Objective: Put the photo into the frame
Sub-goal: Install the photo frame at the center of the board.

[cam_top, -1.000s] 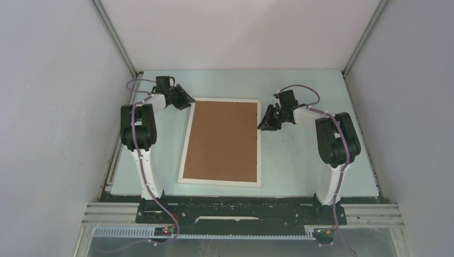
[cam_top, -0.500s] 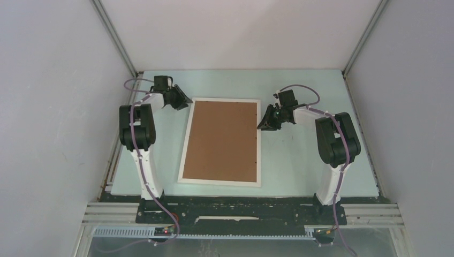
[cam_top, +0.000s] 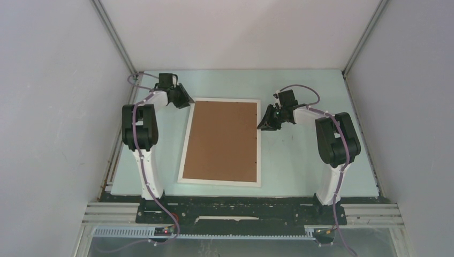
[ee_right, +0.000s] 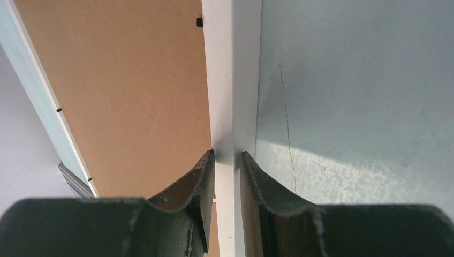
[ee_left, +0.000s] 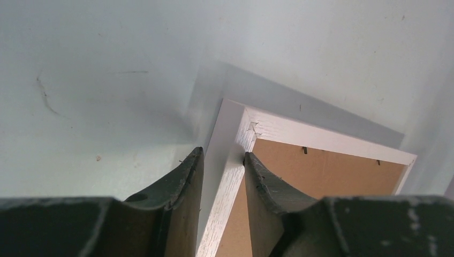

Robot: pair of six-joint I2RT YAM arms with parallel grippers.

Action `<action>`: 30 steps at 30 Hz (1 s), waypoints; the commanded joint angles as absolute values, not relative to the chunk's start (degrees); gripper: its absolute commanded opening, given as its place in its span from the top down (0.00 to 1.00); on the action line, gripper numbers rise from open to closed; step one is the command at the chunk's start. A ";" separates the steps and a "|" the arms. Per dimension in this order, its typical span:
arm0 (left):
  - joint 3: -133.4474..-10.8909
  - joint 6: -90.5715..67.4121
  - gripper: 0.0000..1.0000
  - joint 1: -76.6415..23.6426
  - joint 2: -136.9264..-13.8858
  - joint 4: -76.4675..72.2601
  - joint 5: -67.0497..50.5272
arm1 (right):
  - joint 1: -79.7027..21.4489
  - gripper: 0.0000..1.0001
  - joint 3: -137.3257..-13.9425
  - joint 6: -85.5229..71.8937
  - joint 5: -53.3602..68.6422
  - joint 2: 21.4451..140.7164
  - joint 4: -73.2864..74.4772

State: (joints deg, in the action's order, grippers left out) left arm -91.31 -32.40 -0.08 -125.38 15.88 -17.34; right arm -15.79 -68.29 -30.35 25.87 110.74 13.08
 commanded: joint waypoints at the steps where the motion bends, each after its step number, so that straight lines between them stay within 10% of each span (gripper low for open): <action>1: -92.96 -29.19 0.71 -2.18 -124.72 21.29 -15.61 | -16.90 0.69 -68.38 -31.07 29.11 110.90 10.28; 30: -90.57 -25.50 0.70 -10.13 -122.29 30.77 -7.92 | -16.79 0.69 -68.43 -31.24 29.22 110.99 10.13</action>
